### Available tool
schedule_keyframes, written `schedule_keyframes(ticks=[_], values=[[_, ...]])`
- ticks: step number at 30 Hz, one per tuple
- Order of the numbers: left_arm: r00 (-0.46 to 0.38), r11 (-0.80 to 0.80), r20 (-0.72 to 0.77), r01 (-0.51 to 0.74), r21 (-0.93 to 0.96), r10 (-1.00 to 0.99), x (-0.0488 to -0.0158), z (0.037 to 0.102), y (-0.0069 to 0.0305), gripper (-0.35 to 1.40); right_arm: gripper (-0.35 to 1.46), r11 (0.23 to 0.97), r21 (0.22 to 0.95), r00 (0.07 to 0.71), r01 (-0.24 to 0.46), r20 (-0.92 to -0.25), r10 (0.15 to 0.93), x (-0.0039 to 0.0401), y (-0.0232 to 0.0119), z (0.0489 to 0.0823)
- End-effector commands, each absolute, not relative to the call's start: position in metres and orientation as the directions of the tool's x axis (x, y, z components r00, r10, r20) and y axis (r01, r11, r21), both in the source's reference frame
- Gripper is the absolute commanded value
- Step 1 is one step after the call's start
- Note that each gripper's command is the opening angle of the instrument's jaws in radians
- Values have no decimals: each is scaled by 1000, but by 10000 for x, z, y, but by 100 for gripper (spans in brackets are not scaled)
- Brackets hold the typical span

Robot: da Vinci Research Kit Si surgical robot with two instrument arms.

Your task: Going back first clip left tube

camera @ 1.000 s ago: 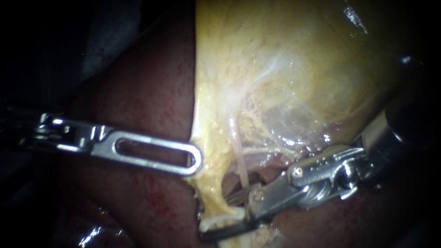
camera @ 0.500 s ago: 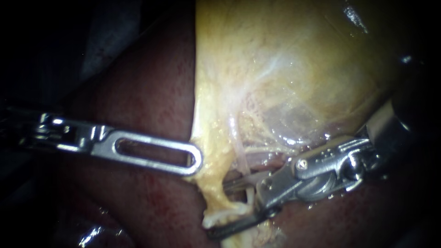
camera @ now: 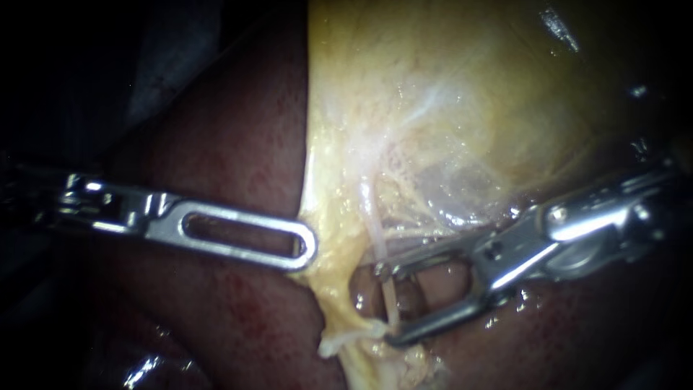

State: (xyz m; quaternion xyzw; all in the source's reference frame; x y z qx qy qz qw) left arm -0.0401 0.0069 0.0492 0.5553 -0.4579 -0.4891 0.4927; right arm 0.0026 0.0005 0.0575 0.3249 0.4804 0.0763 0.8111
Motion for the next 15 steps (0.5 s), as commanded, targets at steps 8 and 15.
schedule_keyframes(ticks=[8, 15], values=[[101, -93, -90, -26, 995, -991, -403, 498, 69, -35, 44, 800, 582, 513, 148, -736, 441, -10, 39, 554], [98, -89, -86, -23, 996, -991, -408, 507, 66, -35, 44, 809, 573, 510, 133, -740, 439, -17, 47, 547]])
